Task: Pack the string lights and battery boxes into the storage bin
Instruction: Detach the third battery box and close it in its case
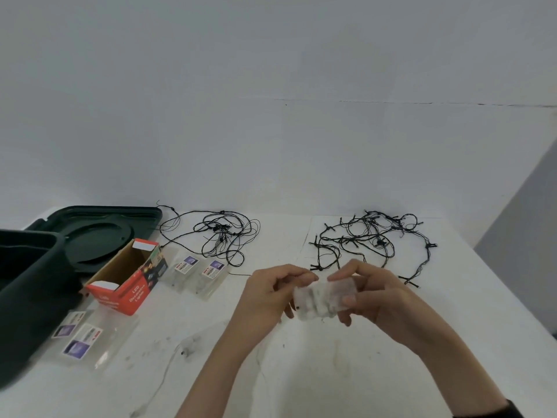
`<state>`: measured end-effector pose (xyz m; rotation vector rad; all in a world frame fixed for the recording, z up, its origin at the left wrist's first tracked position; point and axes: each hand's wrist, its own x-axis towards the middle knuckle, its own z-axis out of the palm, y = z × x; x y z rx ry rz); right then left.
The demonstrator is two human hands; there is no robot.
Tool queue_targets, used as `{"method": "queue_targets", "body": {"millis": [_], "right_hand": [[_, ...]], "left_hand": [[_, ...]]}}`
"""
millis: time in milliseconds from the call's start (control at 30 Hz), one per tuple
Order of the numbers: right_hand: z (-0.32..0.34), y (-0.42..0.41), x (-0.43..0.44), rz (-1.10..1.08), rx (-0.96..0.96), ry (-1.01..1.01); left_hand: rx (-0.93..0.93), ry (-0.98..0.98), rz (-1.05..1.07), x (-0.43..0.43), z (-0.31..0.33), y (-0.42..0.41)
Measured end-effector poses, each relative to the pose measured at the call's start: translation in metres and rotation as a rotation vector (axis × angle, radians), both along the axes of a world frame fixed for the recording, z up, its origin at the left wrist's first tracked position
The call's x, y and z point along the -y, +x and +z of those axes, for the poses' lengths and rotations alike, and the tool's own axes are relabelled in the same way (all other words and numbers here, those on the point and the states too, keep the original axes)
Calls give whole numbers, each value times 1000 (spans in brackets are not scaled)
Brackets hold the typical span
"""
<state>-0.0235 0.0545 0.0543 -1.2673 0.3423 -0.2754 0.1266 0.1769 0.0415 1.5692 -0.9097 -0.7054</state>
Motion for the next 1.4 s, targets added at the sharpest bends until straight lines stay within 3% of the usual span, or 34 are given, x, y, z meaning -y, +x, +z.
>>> {"method": "queue_targets", "body": {"millis": [100, 200, 267, 400, 567, 667, 767, 833, 933, 1000, 1067, 1267, 1400], "right_hand": [[-9, 4, -7, -135, 138, 236], [-10, 7, -14, -331, 188, 241], [-10, 9, -17, -465, 138, 53], [-23, 12, -22, -664, -24, -570], [-29, 17, -18, -796, 118, -1354], [-30, 14, -8, -788, 89, -1564], [-34, 10, 3, -681, -92, -1659], [-33, 8, 6, -512, -272, -1595], [-28, 3, 7, -153, -526, -1209], [-23, 2, 5, 38, -499, -926], [-18, 0, 0, 127, -354, -608], [-13, 4, -6, -100, 142, 170], [-2, 12, -4, -439, 313, 388]], "left_hand": [[-112, 34, -67, -2, -7, -6], [-160, 63, -136, -4, -15, -12], [-157, 92, -135, -5, -20, -12], [-114, 131, -161, -8, -22, -10], [-205, 178, -207, -9, -19, -13], [-139, 224, -257, -11, -16, -12], [-28, 236, -262, -13, -10, -9], [97, 216, -220, -13, -6, -7], [225, 141, -94, -8, -4, -1], [267, 92, -25, -4, -6, 5], [238, 58, 8, -2, -10, 9], [-55, 48, -10, -5, -21, 4], [-115, 90, -75, -12, -21, -7]]}}
